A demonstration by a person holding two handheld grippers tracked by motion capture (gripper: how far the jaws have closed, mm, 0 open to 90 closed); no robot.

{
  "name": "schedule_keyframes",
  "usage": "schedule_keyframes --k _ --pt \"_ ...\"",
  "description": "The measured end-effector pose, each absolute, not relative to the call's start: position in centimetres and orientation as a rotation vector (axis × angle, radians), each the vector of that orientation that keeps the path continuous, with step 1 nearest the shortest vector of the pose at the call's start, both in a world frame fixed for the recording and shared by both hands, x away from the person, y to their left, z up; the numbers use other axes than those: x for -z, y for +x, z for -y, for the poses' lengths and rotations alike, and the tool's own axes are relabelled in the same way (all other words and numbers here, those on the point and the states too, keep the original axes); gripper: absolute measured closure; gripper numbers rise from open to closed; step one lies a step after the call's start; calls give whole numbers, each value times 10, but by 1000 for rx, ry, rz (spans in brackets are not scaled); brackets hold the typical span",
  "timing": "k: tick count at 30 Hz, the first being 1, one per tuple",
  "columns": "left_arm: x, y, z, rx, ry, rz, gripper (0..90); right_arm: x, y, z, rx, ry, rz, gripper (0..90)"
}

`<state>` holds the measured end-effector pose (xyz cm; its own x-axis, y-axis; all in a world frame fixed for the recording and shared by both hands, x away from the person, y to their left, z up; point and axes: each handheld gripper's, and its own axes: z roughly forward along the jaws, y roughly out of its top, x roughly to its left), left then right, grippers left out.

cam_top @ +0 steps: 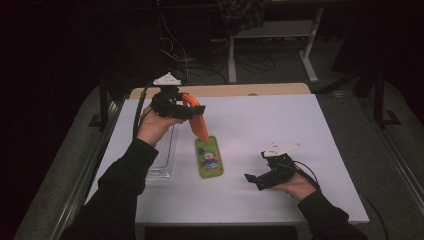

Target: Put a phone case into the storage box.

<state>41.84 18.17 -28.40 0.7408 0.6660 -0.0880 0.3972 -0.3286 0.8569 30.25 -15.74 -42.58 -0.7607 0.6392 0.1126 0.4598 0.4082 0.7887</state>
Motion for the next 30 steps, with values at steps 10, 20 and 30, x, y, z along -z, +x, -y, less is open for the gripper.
schedule_keyframes --k 10,20,30 --pt "264 430 -220 -439 1932 -887 158 431 293 185 -1296 1033 -2385 0" --pt "258 449 -242 -535 1964 -995 158 431 291 195 -1299 1041 -2346 0" --pt "280 480 -255 -598 2002 -1138 155 428 291 195 -1325 1027 -2334 0"
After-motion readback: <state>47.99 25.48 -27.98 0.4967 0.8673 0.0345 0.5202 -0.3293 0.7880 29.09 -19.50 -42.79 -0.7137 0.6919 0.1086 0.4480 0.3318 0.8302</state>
